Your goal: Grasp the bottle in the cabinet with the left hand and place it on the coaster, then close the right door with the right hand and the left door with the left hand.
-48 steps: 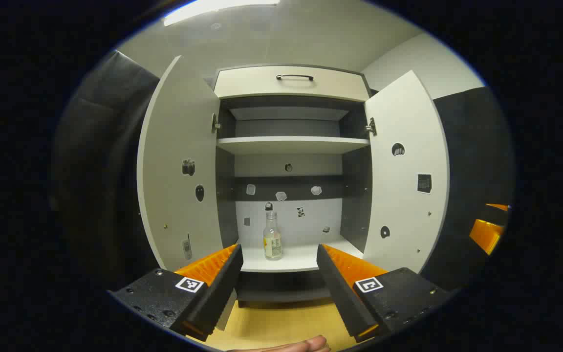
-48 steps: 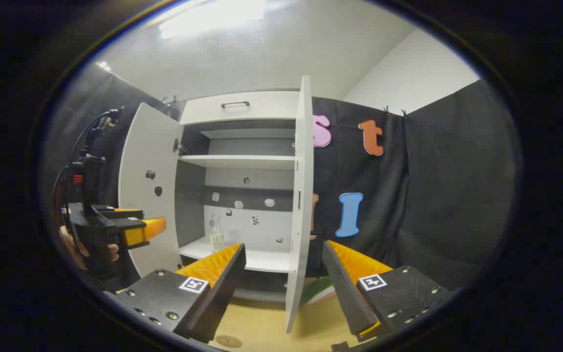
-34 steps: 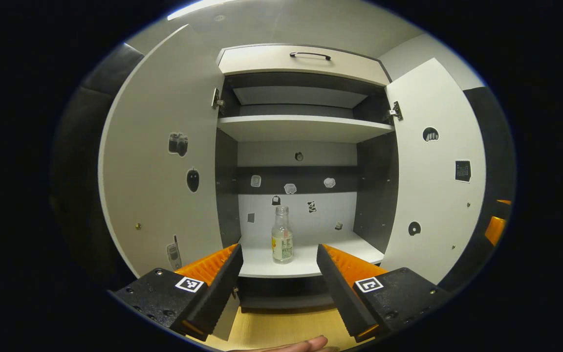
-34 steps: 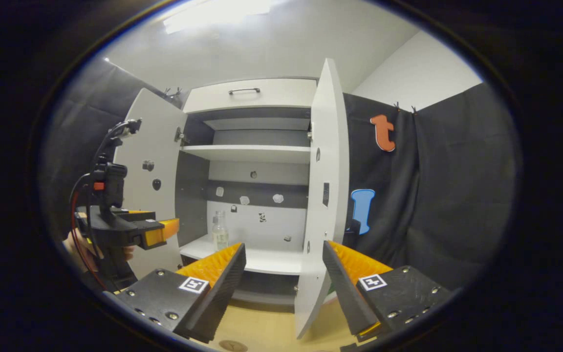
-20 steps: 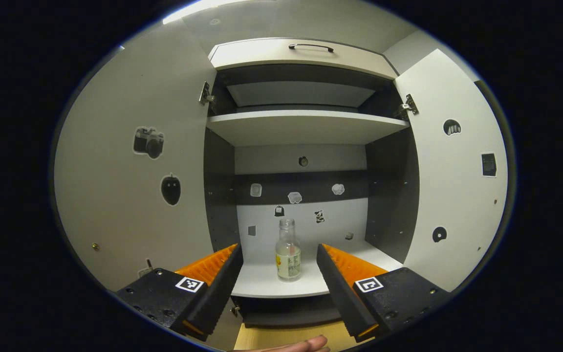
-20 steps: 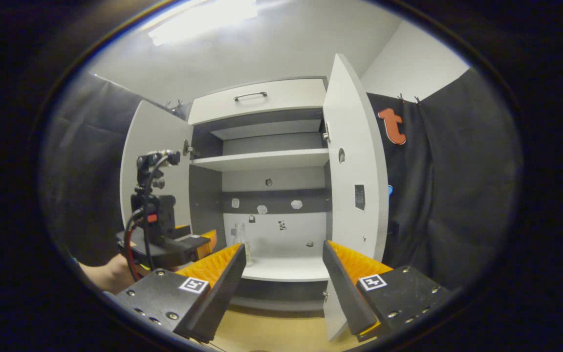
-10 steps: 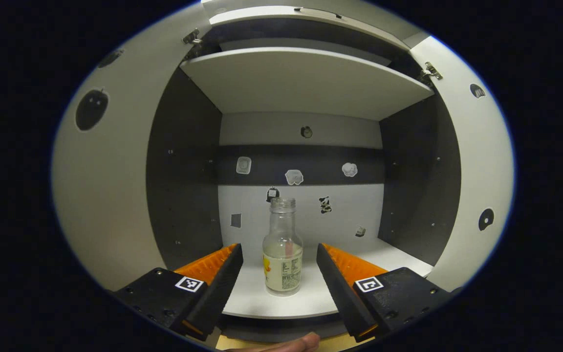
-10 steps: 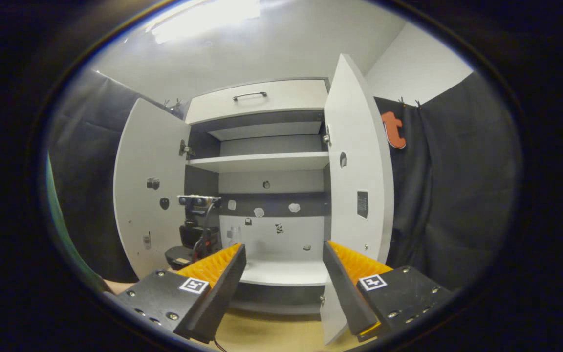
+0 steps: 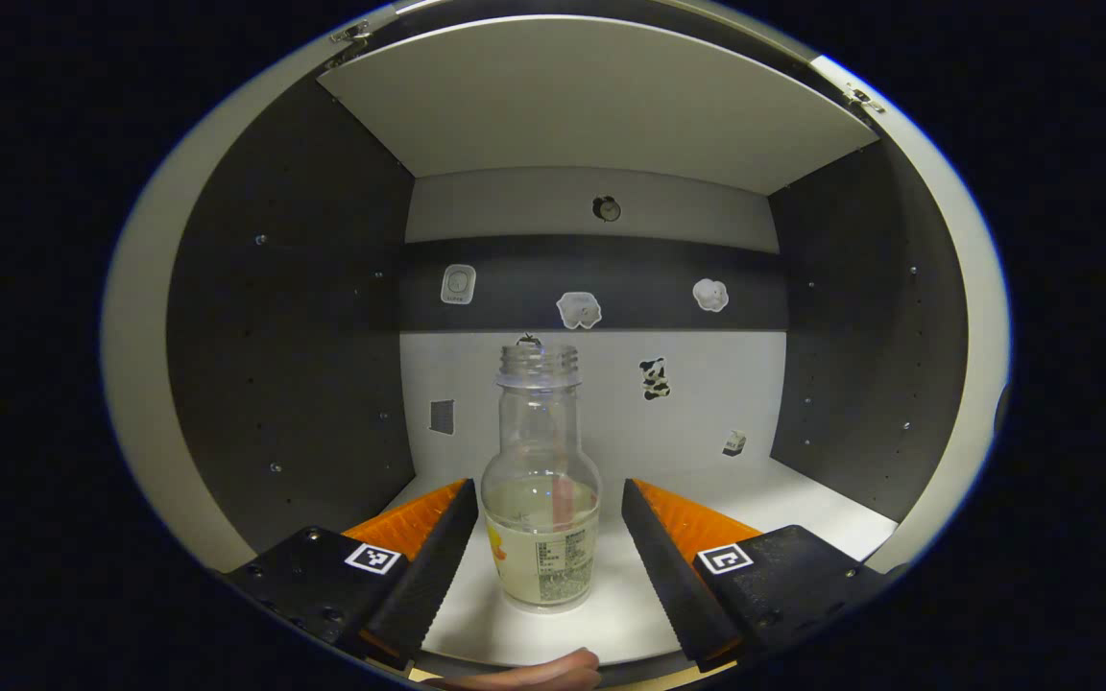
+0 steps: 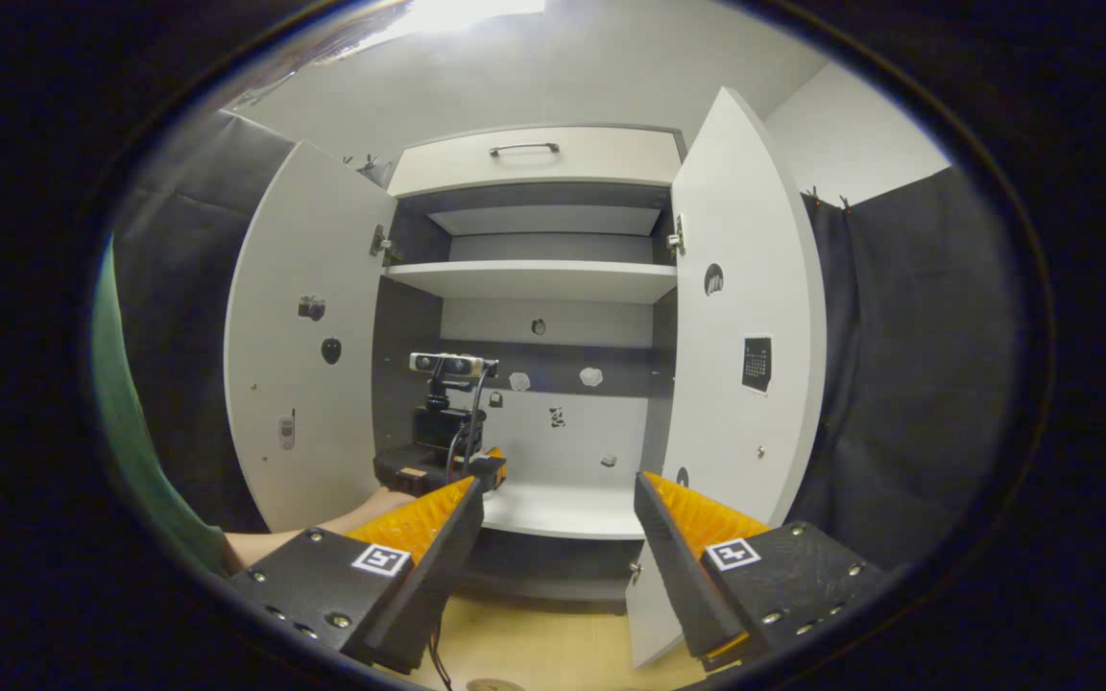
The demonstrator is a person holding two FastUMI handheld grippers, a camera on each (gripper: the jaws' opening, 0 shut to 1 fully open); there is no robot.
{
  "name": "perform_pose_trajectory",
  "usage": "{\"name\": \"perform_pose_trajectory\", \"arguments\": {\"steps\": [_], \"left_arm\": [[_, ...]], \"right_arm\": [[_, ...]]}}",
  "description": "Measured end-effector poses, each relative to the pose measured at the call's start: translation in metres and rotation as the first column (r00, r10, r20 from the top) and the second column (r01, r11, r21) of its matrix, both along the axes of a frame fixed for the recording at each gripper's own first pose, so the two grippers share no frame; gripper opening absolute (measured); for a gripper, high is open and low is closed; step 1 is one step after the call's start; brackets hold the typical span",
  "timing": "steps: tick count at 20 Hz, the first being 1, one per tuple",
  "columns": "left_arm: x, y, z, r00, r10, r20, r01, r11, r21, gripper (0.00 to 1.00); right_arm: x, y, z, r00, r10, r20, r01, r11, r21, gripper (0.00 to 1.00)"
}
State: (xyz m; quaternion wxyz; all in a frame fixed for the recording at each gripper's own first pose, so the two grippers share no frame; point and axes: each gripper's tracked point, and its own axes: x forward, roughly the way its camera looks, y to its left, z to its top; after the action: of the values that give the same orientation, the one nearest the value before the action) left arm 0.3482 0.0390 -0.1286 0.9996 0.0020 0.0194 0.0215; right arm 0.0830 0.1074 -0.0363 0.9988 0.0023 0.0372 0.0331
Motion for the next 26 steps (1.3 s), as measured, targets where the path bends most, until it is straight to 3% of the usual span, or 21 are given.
{"name": "perform_pose_trajectory", "arguments": {"steps": [1, 4, 6, 17, 23, 25, 26], "left_arm": [[0.008, 0.005, -0.003, 1.000, 0.031, 0.004, -0.031, 0.999, -0.007, 0.96], [0.007, -0.002, -0.017, 0.997, -0.005, -0.076, 0.002, 0.999, -0.038, 0.97], [-0.007, -0.017, -0.013, 0.995, -0.070, -0.075, 0.063, 0.994, -0.089, 0.82], [-0.210, -0.061, 0.025, 0.989, -0.142, 0.045, 0.141, 0.990, 0.029, 0.80], [-0.303, -0.103, -0.018, 0.983, -0.161, 0.093, 0.162, 0.987, -0.004, 0.81], [-0.322, -0.114, -0.052, 0.980, -0.168, 0.107, 0.173, 0.984, -0.037, 0.79], [-0.331, -0.122, -0.079, 0.979, -0.193, 0.063, 0.195, 0.980, -0.038, 0.80]], "right_arm": [[-0.002, 0.002, 0.001, 1.000, 0.001, 0.001, -0.001, 1.000, 0.014, 0.96], [-0.012, 0.001, -0.001, 1.000, 0.001, 0.001, -0.001, 0.999, 0.032, 0.96], [-0.024, -0.001, -0.001, 1.000, 0.001, 0.002, -0.001, 1.000, 0.028, 0.94], [-0.145, -0.015, 0.009, 0.999, 0.042, 0.016, -0.043, 0.995, 0.095, 0.94], [-0.189, -0.052, 0.016, 0.996, 0.054, 0.073, -0.060, 0.994, 0.094, 0.94], [-0.191, -0.067, 0.013, 0.997, 0.032, 0.073, -0.039, 0.994, 0.102, 0.96], [-0.190, -0.074, 0.011, 0.998, 0.016, 0.066, -0.023, 0.994, 0.109, 0.96]]}}
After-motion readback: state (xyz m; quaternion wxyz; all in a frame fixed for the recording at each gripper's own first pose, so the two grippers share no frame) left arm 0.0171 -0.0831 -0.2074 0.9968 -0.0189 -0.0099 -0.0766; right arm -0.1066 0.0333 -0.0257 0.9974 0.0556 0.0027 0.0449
